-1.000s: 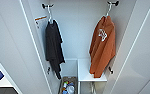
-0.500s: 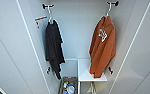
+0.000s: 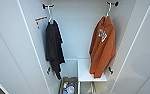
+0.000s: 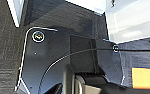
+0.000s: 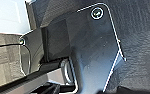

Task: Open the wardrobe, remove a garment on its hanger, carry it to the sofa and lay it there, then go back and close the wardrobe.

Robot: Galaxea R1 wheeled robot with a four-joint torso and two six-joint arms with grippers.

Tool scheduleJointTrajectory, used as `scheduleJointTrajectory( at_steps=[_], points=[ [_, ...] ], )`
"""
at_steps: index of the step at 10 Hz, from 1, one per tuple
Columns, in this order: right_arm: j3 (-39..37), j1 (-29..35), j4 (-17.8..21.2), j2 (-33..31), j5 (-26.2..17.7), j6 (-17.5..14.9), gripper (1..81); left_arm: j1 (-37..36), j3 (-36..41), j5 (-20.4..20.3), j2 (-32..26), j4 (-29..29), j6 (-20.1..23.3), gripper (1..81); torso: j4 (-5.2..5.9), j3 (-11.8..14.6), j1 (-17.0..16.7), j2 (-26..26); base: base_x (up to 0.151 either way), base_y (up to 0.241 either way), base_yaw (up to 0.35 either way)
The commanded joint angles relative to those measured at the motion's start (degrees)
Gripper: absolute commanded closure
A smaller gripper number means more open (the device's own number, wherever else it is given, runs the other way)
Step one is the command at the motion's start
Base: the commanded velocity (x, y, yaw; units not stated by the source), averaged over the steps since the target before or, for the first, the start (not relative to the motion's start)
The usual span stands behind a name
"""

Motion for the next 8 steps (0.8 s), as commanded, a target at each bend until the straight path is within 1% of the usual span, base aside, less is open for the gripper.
scheduleJointTrajectory(
  at_steps=[1, 2, 3, 5, 6, 7, 8],
  points=[
    [-8.21, -1.74, -0.27, 6.86, -1.64, -7.22, 1.0, 0.72, -2.97, 2.8, 2.84, 5.28, 0.41, 1.0, 0.0, 0.0, 0.0, 0.0, 0.0, 0.0, 0.0],
    [-9.96, -2.97, -0.19, 8.89, -1.47, -9.78, 1.0, 1.69, -5.15, 2.8, 4.78, 6.78, 0.32, 1.0, 0.0, 0.0, 0.0, 0.0, 0.0, 0.0, 0.0],
    [-11.54, -3.51, -0.19, 10.64, -1.99, -10.31, 1.0, 2.65, -8.84, 3.41, 7.23, 6.78, 0.32, 1.0, 0.0, 0.02, 0.0, -0.02, 0.0, 0.0, 0.0],
    [-12.43, -4.82, -0.01, 12.93, -2.43, -10.22, 1.0, 2.83, -15.43, 11.22, 11.98, 6.08, -0.11, 1.0, 0.0, 0.05, -0.02, -0.02, 0.0, 0.0, 0.0],
    [-13.21, -5.0, 0.77, 13.64, -3.3, -10.05, 1.0, 2.83, -18.25, 14.99, 13.91, 5.99, -0.29, 1.0, 0.0, 0.05, -0.02, -0.02, 0.0, 0.0, 0.0],
    [-14.71, -4.82, 0.96, 14.26, -4.36, -9.61, 1.0, 2.83, -20.28, 18.52, 15.24, 4.59, -1.08, 1.0, 0.0, 0.07, -0.04, -0.05, 0.0, 0.0, 0.0],
    [-16.2, -5.0, 0.87, 14.87, -4.8, -9.61, 1.0, 2.84, -21.68, 20.29, 16.03, 2.75, -1.26, 1.0, 0.0, 0.07, -0.06, -0.05, 0.0, 0.0, 0.0]
  ],
)
